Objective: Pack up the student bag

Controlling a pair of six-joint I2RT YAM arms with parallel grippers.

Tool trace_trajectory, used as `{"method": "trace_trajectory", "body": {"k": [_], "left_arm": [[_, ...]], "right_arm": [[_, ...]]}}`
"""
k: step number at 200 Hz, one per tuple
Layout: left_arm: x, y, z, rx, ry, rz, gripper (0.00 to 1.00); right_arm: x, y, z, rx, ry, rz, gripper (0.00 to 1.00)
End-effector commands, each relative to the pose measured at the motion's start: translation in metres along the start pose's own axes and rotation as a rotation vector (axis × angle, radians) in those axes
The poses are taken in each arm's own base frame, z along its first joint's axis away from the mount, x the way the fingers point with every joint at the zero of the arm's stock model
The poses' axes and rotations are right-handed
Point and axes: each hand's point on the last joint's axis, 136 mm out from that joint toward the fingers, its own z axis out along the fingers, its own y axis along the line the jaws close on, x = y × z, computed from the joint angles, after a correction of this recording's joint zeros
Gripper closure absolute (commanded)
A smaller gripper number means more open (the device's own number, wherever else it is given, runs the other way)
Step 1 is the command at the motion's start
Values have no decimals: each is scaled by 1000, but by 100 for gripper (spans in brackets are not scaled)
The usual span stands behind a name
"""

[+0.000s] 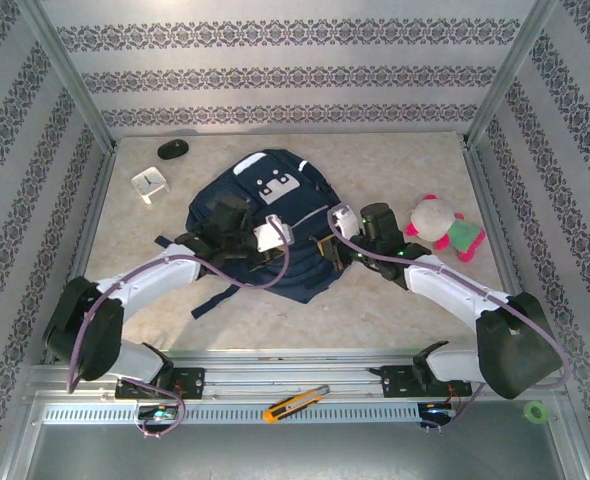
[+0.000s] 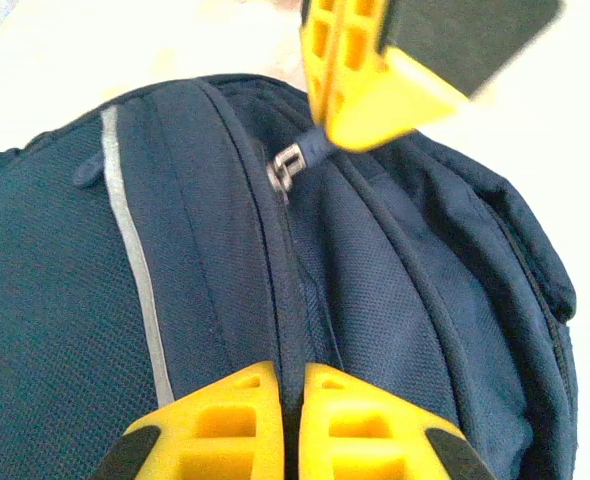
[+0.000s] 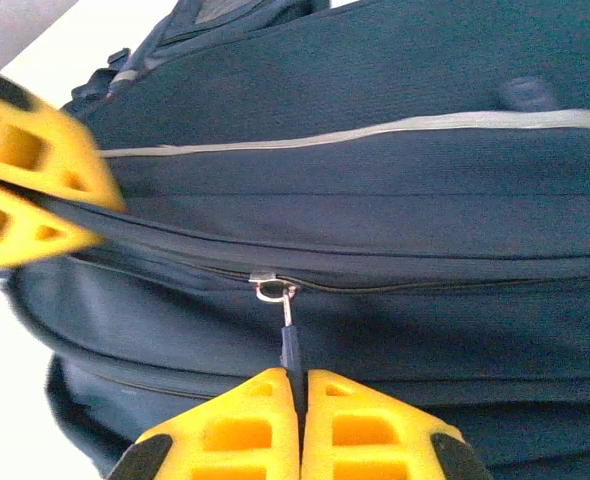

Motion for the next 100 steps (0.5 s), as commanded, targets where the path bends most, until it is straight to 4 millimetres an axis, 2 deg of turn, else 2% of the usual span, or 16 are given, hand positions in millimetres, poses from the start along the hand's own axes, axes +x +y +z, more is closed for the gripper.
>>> {"method": "trace_trajectory", "body": {"k": [1, 22, 46, 54, 69, 77, 88, 100], "left_arm": [[14, -11, -33, 74, -19, -2, 100], [21, -6, -49, 40, -30, 2, 100], [31, -4, -59, 7, -3, -13, 98], [33, -4, -61, -4, 5, -21, 90], [26, -5, -65, 6, -14, -42, 61], [18, -8, -66, 22, -37, -50, 49], [8, -7, -61, -3, -33, -60, 39], [-2, -6, -51, -62, -4, -30, 35]], "right_arm": [[10, -44, -3, 129, 17, 86, 100], [8, -47, 1, 98, 24, 113, 100], [7, -31, 7, 51, 31, 105, 100], [6, -23, 8, 29, 31, 95, 100], [6, -11, 10, -1, 26, 76, 100], [6, -4, 11, -19, 27, 68, 100], [7, 1, 13, -33, 31, 60, 100], [7, 5, 14, -45, 33, 56, 100]]}}
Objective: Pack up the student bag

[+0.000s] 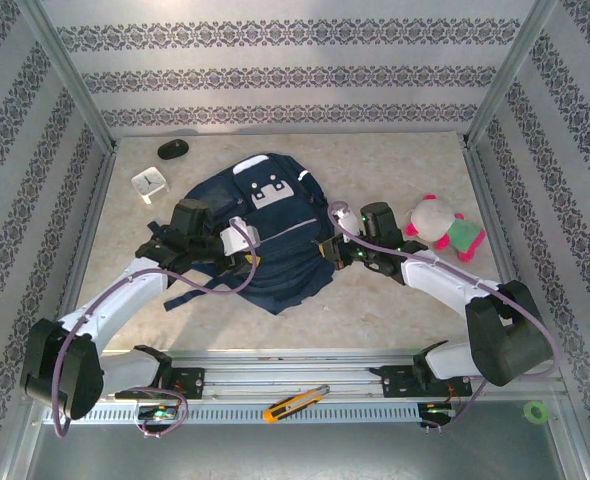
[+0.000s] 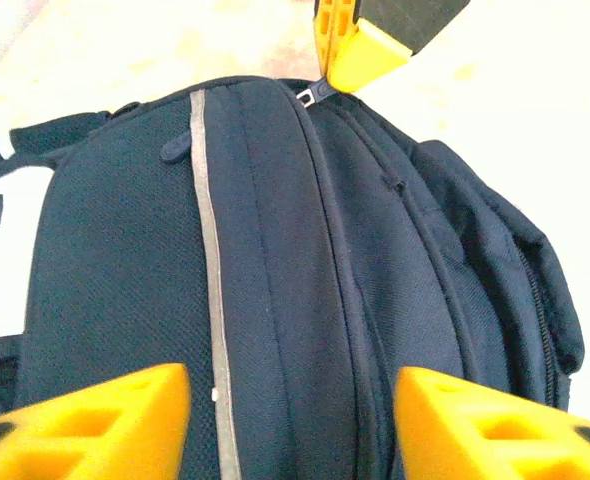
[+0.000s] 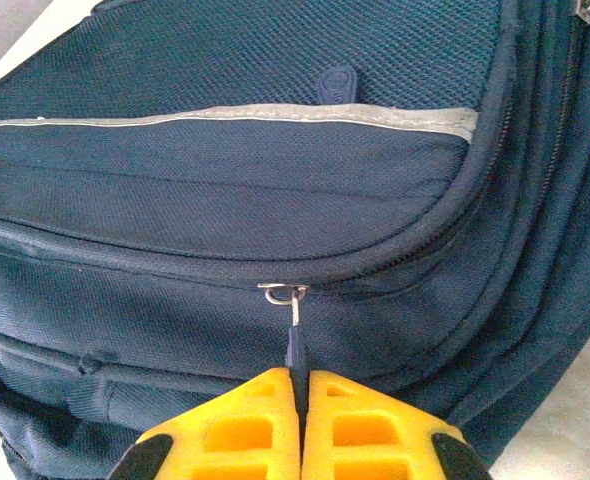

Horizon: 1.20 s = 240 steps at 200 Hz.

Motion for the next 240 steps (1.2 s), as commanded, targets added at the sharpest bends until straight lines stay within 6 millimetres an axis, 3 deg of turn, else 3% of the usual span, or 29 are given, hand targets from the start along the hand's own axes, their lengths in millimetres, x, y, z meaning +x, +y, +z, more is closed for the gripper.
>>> {"method": "trace_trajectory", "body": {"k": [1, 17, 51, 71, 100, 112, 120, 133, 148, 166, 193, 240], "left_arm": [[-23, -3, 8, -52, 14, 5, 34], [-36, -10, 22, -76, 31, 67, 31], [-58, 4, 55, -134, 3, -7, 31], [-58, 5, 76, -123, -8, -2, 31], [-56, 24, 100, -174, 12, -6, 31], [-51, 27, 107, -169, 44, 3, 38], [-48, 27, 110, -165, 61, 11, 53], [-45, 24, 108, -157, 67, 35, 84], [-43, 13, 99, -120, 54, 87, 97], [-37, -11, 84, 7, 50, 126, 99], [-40, -25, 58, 98, -25, 89, 100], [-62, -46, 25, 216, -212, 72, 100]], "right_arm": [[-6, 7, 1, -5, -14, -5, 100], [-6, 10, 2, -11, -14, -9, 100], [-10, 11, 0, -12, -23, -10, 100], [-12, 14, 0, -15, -28, -15, 100], [-14, 15, 0, -19, -37, -18, 100], [-16, 16, 0, -20, -42, -19, 100], [-17, 14, -1, -7, -45, -17, 100], [-18, 4, -2, 46, -49, -11, 100], [-19, -12, -6, 118, -60, 3, 100], [-21, -34, -13, 221, -81, 39, 100], [-26, -58, -18, 332, -112, 71, 100], [-47, -71, -13, 370, -179, 74, 100]]}}
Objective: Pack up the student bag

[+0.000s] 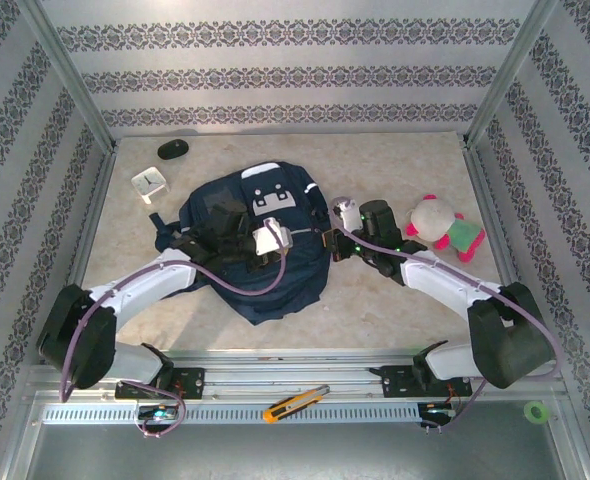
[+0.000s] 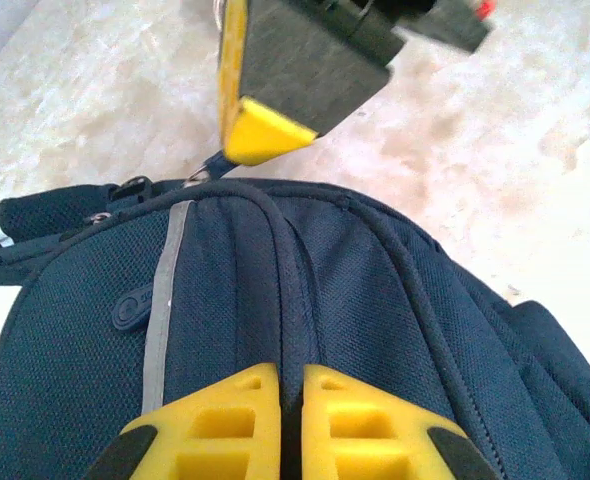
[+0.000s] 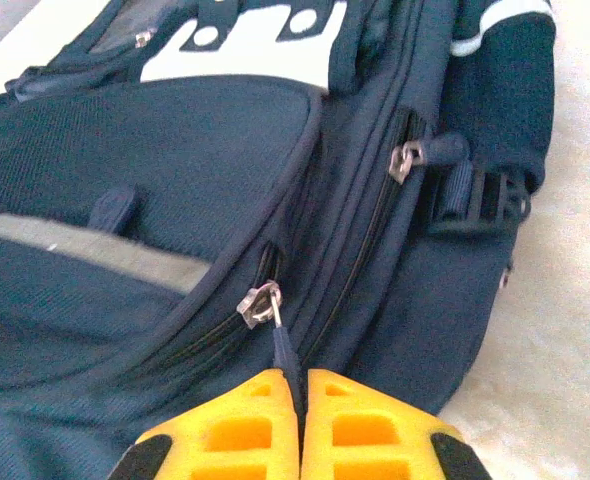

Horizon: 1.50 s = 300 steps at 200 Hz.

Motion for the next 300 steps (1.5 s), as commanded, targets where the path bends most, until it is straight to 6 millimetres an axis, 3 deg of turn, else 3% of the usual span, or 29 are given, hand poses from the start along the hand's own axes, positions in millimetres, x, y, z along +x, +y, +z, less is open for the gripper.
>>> {"method": "trace_trajectory", "body": {"k": [1, 65, 84, 89, 100, 113, 124, 130, 135, 151, 168, 184, 203, 230, 249, 282, 300], "left_arm": [[-30, -30, -24, 154, -162, 30, 100], [-35, -60, -35, 319, -221, 115, 100], [-30, -58, -32, 310, -198, 99, 98], [-28, -54, -31, 288, -183, 79, 95], [-27, -39, -28, 202, -155, 25, 77], [-28, -20, -31, 85, -138, -71, 44], [-28, -2, -36, -34, -131, -180, 25], [-27, 6, -41, -87, -127, -258, 19], [-25, 14, -45, -142, -116, -323, 16], [-5, 39, -64, -347, -47, -519, 11], [32, 64, -96, -621, 27, -726, 9], [69, 69, -119, -755, 52, -936, 12], [104, 66, -126, -813, 73, -1092, 14], [132, 59, -111, -806, 96, -1173, 18], [151, 57, -94, -794, 123, -1192, 18], [163, 67, -45, -687, 120, -1189, 25], [165, 80, -16, -655, 142, -1176, 26]], "right_arm": [[-23, -47, 2, 215, -83, 43, 100], [-55, -36, 38, 98, -149, 58, 100], [-60, -34, 44, 86, -157, 61, 100], [-61, -34, 45, 88, -156, 62, 100], [-61, -37, 42, 106, -159, 63, 100], [-61, -36, 36, 113, -167, 56, 100], [-60, -34, 29, 113, -164, 53, 79], [-60, -32, 25, 111, -164, 53, 63], [-60, -31, 21, 110, -162, 54, 56], [-60, -21, 11, 78, -159, 48, 47], [-57, -9, 11, 17, -130, 63, 44], [-55, 2, 19, -52, -91, 74, 44], [-51, 15, 37, -122, -53, 73, 47], [-33, 23, 61, -144, 11, 107, 53], [-7, 23, 70, -117, 51, 143, 55], [38, 17, 66, -37, 90, 206, 57], [61, 2, 59, 63, 98, 257, 59]]}}
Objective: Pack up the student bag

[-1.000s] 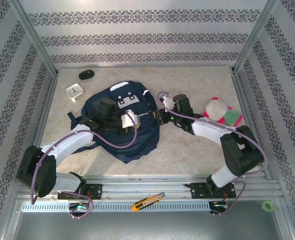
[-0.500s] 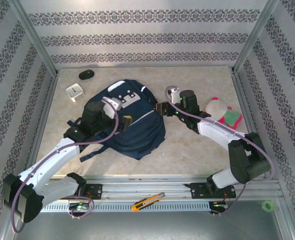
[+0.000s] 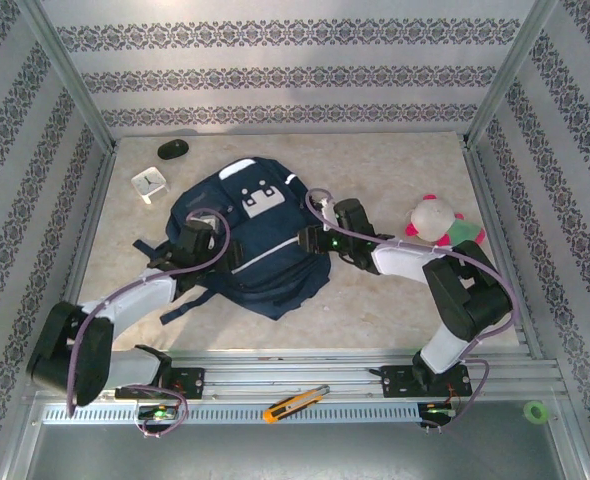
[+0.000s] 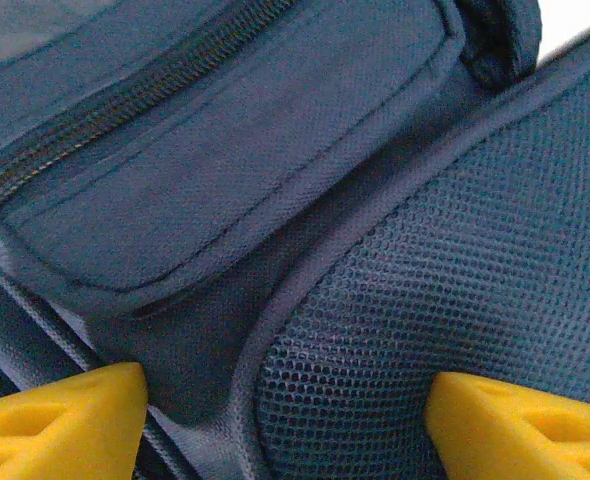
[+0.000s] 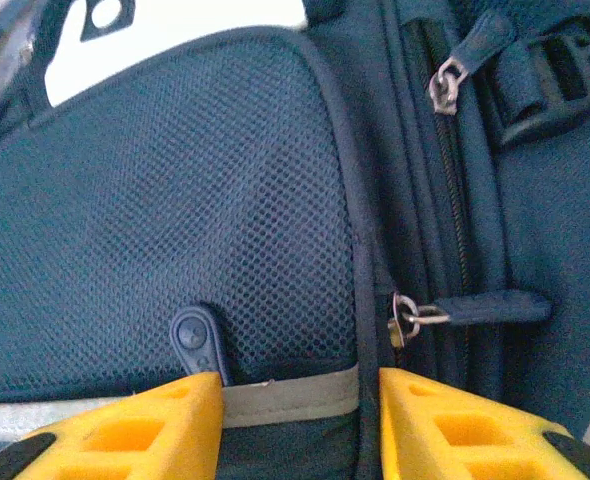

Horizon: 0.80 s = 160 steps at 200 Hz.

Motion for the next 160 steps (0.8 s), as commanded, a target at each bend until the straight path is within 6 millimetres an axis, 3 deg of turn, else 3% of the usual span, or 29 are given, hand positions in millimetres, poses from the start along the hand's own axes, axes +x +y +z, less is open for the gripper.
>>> {"method": "trace_trajectory", "body": {"k": [1, 40, 67, 90, 117, 121, 122, 124, 127, 136, 149, 160], "left_arm": [[-8, -20, 39, 57, -1, 1, 26], [-37, -62, 80, 133, -20, 68, 26], [-62, -70, 76, 138, -80, 88, 25], [-85, -65, 49, 87, -151, 127, 19], [-120, -43, -8, -32, -310, 161, 12], [-124, -38, -17, -59, -339, 172, 11], [-125, -37, -19, -65, -347, 174, 11], [-128, -34, -24, -78, -363, 181, 10], [-130, -31, -31, -97, -385, 191, 9], [-135, -19, -49, -158, -452, 226, 0], [-139, -2, -76, -249, -558, 270, 1], [-129, 18, -89, -331, -618, 298, 1]], "right_arm": [[43, -13, -8, 93, 54, 100, 59], [31, -38, -20, 172, -8, 146, 64], [11, -43, -31, 171, -58, 129, 63], [-15, -42, -50, 153, -104, 91, 57], [-53, -41, -94, 180, -199, -5, 46], [-58, -41, -102, 189, -220, -26, 31], [-60, -41, -104, 191, -225, -30, 19], [-62, -42, -108, 197, -234, -40, 8], [-65, -44, -114, 207, -251, -55, 3], [-73, -51, -132, 249, -297, -92, 2], [-79, -69, -155, 324, -358, -127, 2], [-79, -90, -172, 395, -397, -130, 2]]}}
